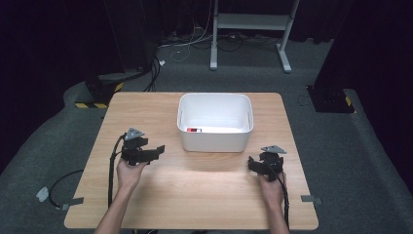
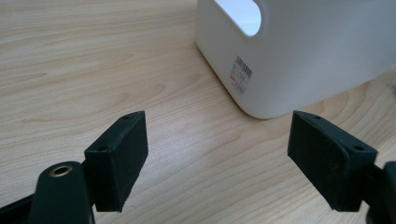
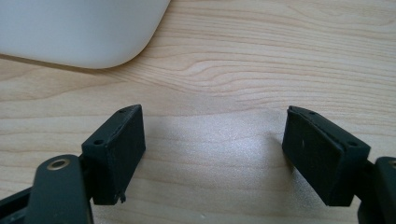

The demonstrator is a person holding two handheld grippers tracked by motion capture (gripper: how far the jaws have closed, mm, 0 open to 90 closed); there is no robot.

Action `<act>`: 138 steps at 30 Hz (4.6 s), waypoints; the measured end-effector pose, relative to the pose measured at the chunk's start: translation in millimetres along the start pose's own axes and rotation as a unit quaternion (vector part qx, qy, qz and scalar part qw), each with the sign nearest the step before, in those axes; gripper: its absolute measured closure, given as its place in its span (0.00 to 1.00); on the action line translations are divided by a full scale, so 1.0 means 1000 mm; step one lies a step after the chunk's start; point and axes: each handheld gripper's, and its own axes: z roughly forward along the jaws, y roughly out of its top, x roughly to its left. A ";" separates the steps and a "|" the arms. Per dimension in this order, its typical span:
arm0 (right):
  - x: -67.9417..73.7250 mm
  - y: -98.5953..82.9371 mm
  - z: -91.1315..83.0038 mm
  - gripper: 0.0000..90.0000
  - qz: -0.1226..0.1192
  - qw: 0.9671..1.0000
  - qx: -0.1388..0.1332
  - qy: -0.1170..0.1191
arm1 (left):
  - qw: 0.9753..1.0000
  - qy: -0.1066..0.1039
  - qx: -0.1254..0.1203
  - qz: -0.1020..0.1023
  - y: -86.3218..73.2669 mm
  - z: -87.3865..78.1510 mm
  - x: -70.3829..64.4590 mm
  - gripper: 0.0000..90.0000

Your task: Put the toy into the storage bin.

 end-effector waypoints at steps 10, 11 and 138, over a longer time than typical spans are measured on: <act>0.000 0.000 0.000 0.24 0.000 1.000 0.000 0.000 | 1.000 0.013 0.006 0.002 -0.006 0.008 0.001 0.23; 0.000 0.000 0.000 0.23 0.000 1.000 0.000 0.000 | 1.000 0.015 0.006 0.003 -0.007 0.009 0.001 0.23; 0.000 0.000 0.000 0.24 0.000 1.000 0.000 0.000 | 0.992 0.117 0.039 0.000 -0.050 0.060 0.023 0.23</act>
